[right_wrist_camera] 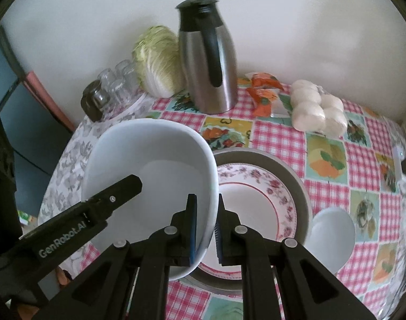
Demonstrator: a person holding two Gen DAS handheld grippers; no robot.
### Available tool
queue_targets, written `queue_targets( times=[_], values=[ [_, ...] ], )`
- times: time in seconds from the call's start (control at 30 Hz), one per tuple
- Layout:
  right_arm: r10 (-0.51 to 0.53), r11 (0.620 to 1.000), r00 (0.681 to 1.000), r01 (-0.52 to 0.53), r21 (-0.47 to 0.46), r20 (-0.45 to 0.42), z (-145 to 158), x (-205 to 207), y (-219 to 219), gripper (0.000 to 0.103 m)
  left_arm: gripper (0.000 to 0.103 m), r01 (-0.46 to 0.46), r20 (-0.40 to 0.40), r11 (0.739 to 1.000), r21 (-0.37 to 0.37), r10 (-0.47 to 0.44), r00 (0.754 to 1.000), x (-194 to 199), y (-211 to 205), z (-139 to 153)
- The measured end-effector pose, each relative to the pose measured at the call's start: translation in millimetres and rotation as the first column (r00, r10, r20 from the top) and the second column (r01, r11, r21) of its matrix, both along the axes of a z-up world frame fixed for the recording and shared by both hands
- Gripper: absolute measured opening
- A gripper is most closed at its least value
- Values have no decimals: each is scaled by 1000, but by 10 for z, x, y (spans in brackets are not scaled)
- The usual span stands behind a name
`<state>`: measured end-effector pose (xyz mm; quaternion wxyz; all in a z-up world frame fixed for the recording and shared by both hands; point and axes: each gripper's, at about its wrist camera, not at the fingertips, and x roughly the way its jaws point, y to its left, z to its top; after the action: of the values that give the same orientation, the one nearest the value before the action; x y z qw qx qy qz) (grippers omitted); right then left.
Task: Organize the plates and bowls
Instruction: 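Lower the square white bowl into the red-rimmed bowl with both tools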
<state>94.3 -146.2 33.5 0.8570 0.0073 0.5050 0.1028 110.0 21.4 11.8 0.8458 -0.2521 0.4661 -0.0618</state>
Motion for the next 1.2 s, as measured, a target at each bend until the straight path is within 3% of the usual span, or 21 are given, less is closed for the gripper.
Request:
queue_targets(
  times=[0.57,1.2],
  values=[
    [-85,973,995,94,209,-52,-424,-130,-643,12,22,85,-53,979,185,-76,996,102,-608,-115],
    [-105,957,991,123,261,-82,-415,-132,-900,15,22,109,-95,972,208,-91,991,123,-802,-176]
  ],
)
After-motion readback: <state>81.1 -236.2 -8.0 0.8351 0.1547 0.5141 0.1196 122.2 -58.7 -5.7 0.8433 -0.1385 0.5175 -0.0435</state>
